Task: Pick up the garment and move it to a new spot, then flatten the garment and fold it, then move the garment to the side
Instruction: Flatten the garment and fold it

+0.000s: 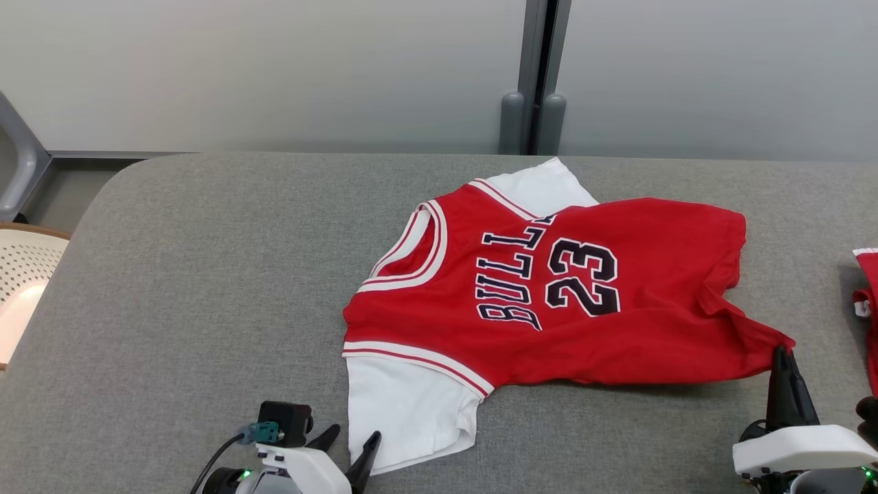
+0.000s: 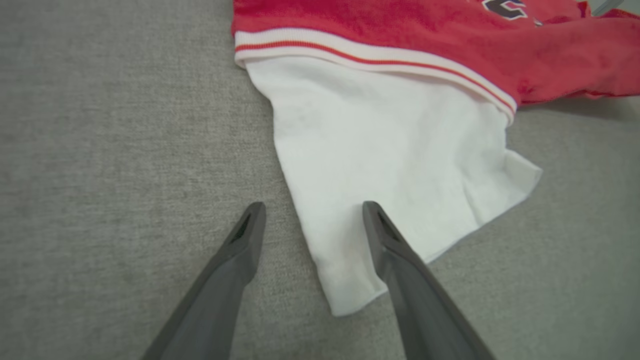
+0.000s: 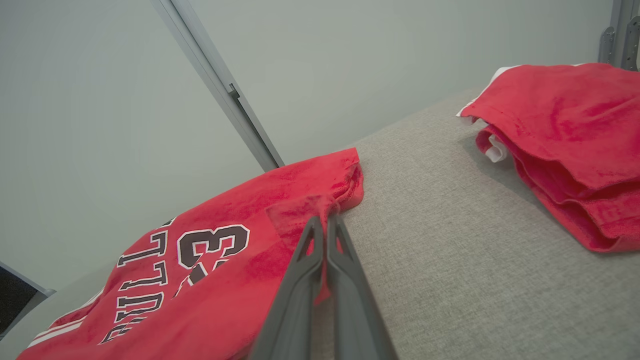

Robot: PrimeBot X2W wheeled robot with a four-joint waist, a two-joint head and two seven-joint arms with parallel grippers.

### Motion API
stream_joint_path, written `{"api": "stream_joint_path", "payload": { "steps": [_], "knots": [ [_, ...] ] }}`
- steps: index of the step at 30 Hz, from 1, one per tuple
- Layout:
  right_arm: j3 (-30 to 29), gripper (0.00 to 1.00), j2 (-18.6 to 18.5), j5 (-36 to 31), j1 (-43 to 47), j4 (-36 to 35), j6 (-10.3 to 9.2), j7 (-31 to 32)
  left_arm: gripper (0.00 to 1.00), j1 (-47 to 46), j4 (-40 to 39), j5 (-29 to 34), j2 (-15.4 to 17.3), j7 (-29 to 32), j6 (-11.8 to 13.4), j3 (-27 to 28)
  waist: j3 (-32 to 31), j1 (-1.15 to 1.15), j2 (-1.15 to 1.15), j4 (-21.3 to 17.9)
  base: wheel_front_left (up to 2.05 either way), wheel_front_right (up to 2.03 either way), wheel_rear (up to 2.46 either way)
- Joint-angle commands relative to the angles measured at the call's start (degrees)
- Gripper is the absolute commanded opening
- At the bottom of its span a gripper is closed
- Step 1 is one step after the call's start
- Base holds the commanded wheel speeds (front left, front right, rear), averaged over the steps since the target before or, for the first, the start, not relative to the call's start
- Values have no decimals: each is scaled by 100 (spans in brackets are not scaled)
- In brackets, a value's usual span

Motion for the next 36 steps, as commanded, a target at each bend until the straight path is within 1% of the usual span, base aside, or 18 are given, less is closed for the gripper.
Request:
{"api": "stream_joint_path", "payload": {
  "steps": [1, 3, 4, 5, 6, 9, 12, 16, 23, 28, 31, 33, 34, 35, 36],
  "knots": [
    [7, 0, -8, 41, -43, 15, 1, -41, 100, 170, 50, -58, 39, 134, 4, -48, 4, 0, 0, 2, 0, 0, 0],
    [30, 0, -8, 63, -87, 61, 1, -76, 100, 209, -50, -85, 68, 305, -21, -103, 13, 0, 0, 5, 0, 0, 0],
    [39, 0, -9, 70, -102, 83, 1, -91, 88, 229, -105, -112, 75, 375, -33, -128, 17, 0, 0, 7, 0, 0, 0],
    [50, 0, -8, 75, -113, 104, 1, -105, 47, 243, -163, -133, 88, 442, -52, -152, 22, 0, 0, 7, 0, 0, 0],
    [63, 0, -8, 80, -142, 130, 1, -128, 0, 252, -297, -189, 106, 534, -74, -202, 30, 0, 0, 7, 0, 0, 0],
    [61, 0, -8, 63, -226, 137, 1, -150, 0, 203, -551, -356, 106, 550, -110, -167, 45, 0, 0, 0, 0, 0, 0],
    [32, 0, -8, 25, -296, 105, 1, -143, 0, 145, -871, -662, 89, 349, -120, 61, 41, 0, 0, -9, 0, 0, 0],
    [-13, 0, -11, 66, -435, 1, 1, -57, 0, 25, -1458, -1278, 2, 38, -165, 367, -6, 0, 0, -1, 0, 0, 0],
    [-146, 0, -79, 302, -933, -451, 1, 213, 0, -395, -2843, -2299, 141, -376, -168, 612, -172, 0, 0, 1, 0, 0, 0],
    [-303, 0, -133, 293, -1458, -858, 1, 421, 0, -857, -3526, -2963, 50, -568, -165, 1076, -355, 0, 0, -25, 0, 0, 0],
    [-347, 0, -163, 189, -1793, -1108, 2, 595, 0, -1212, -3802, -3202, -46, -604, 21, 1353, -439, 0, 0, -63, 0, 0, 0],
    [-355, 0, -168, 97, -1974, -1264, 1, 731, 0, -1419, -3954, -3413, -131, -594, 206, 1529, -493, 0, 0, -100, 0, 0, 0],
    [-355, 0, -168, 97, -1974, -1264, 1, 731, 0, -1419, -3954, -3413, -131, -594, 206, 1529, -493, 0, 0, -100, 0, 0, 0],
    [-380, 0, -180, 24, -2151, -1432, 1, 877, 0, -1614, -4106, -3602, -194, -575, 450, 1677, -538, 0, 0, -137, 0, 0, 0],
    [-380, 0, -180, 24, -2151, -1432, 1, 877, 0, -1614, -4106, -3602, -194, -575, 450, 1677, -538, 0, 0, -137, 0, 0, 0]
  ]
}}
